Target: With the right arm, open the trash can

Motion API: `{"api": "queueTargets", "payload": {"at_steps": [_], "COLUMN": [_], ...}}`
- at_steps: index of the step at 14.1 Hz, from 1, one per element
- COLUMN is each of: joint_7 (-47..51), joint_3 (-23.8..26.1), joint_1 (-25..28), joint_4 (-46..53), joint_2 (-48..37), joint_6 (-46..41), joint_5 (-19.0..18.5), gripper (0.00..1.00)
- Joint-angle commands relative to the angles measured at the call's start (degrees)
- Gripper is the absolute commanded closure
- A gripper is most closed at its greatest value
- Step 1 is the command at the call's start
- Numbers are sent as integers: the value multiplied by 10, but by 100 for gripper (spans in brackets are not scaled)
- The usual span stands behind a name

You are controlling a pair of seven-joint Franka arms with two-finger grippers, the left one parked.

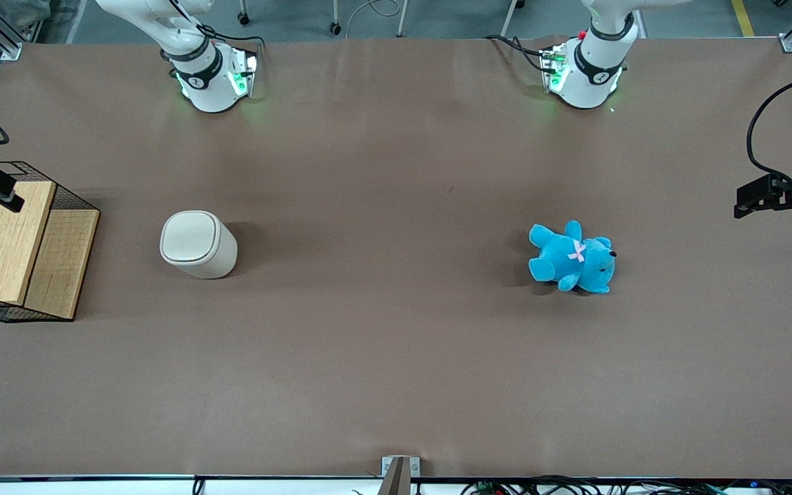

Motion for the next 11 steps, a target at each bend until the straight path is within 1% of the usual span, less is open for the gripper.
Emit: {"api": "queueTargets", "payload": {"at_steps": [1,11], "joint_7": [9,9], "joint_3": [3,4], "joint_1": [-1,5], "joint_4": [-8,-12], "joint_2": [-13,-5], "joint_6": [-5,-9], "joint_5": [-9,-3], "gripper": [0,0]}}
